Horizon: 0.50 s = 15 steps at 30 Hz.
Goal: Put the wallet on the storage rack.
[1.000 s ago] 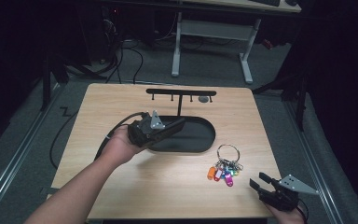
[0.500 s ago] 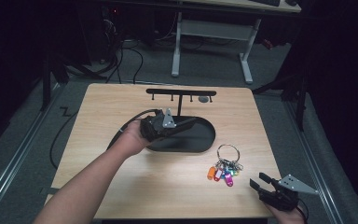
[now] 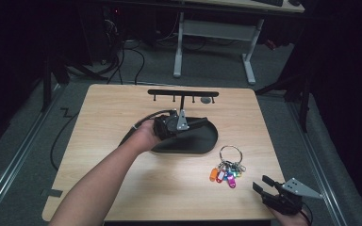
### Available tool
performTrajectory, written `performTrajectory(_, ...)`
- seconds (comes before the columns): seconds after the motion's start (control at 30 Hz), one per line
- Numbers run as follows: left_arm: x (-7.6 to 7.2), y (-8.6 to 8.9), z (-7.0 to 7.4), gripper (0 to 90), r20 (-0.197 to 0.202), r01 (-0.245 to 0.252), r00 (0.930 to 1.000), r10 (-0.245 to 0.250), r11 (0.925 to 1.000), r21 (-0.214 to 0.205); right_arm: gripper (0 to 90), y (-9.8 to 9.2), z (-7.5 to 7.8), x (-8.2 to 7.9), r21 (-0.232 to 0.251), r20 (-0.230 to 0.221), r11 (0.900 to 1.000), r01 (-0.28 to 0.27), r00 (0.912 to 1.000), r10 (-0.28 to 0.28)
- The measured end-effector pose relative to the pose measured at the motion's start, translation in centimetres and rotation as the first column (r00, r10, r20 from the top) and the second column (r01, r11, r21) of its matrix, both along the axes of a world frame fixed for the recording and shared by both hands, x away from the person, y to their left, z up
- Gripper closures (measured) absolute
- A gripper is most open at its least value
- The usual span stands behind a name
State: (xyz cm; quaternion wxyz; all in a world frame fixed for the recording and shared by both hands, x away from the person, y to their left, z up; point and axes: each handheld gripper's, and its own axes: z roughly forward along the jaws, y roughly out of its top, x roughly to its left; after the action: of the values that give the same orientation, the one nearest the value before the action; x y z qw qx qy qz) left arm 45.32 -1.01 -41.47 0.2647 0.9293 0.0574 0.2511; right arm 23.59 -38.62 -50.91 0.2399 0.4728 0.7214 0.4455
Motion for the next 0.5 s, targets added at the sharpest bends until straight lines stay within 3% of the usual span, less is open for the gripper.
performTrajectory(0.33,1.7,-0.5,-0.9,74.2,0.007,0.020,0.9998,-0.020,0.9998,0.000,46.3,-0.1,0.0,0.0,0.003,0.005,1.0000,-0.002,1.0000,0.002)
performTrajectory(0.5,1.9,-0.7,-1.8,74.2,0.017,0.028,0.9995,-0.028,0.9986,0.044,46.3,-0.2,-0.1,0.0,0.008,-0.004,1.0000,-0.002,1.0000,0.002)
